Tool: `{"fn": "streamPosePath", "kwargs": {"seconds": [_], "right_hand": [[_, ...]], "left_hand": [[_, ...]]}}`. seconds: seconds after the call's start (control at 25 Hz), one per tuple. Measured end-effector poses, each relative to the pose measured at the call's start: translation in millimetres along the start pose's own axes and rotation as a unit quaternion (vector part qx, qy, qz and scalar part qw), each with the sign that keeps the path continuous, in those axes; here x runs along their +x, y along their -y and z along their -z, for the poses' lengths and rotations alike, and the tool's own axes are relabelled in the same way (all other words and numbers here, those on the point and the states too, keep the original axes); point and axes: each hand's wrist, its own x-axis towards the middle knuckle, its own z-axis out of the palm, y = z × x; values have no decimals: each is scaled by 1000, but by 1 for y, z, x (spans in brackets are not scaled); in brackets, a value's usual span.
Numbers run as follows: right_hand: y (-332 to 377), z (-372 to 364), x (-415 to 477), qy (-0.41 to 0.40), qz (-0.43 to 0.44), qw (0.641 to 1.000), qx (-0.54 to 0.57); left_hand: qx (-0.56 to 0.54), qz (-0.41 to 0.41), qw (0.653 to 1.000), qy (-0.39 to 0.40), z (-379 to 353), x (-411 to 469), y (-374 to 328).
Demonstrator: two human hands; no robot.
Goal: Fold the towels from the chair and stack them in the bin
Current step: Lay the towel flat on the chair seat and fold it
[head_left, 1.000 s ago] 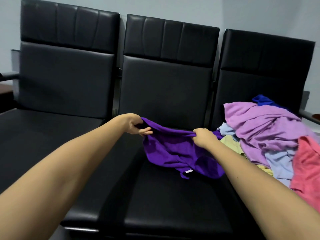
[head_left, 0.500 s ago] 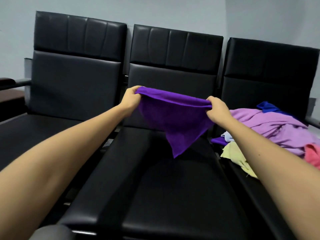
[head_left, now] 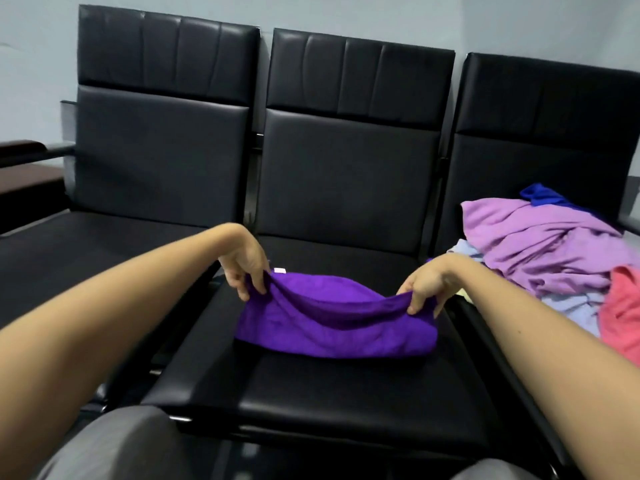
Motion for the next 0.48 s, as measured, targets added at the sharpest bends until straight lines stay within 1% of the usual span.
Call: {"fn": "streamPosePath", "kwargs": {"seconds": [0.04,0.12,0.2,0.24,0.28,0.32,0.36,0.4,0.44,0.48], "right_hand": [[-1,-2,6,-41,0,999,11],[-3,-1,18,-163,12,986,40],[-3,5,31,-278,36,956,85],[-3,8,40,-320,47,940,109],[-2,10,50,-339,51,930,131],[0,10,57,-339,47,927,154],[3,9,66,-331,32,927,172],[4,6,75,-327,16,927,185],[4,2,83,-332,1,922,200],[2,-1,91,-346,-11,912,220]], "left_hand": [[-9,-2,999,-45,0,11,2],[-65,9,991,-120,4,29,9],[-129,13,976,-176,8,44,16],[-155,14,964,-215,11,52,17],[-168,16,952,-256,12,59,18],[-154,21,942,-296,13,68,17],[-98,37,935,-339,13,77,16],[-36,40,916,-398,11,85,13],[6,-5,889,-457,8,89,5],[41,-88,867,-489,4,95,-5]]}}
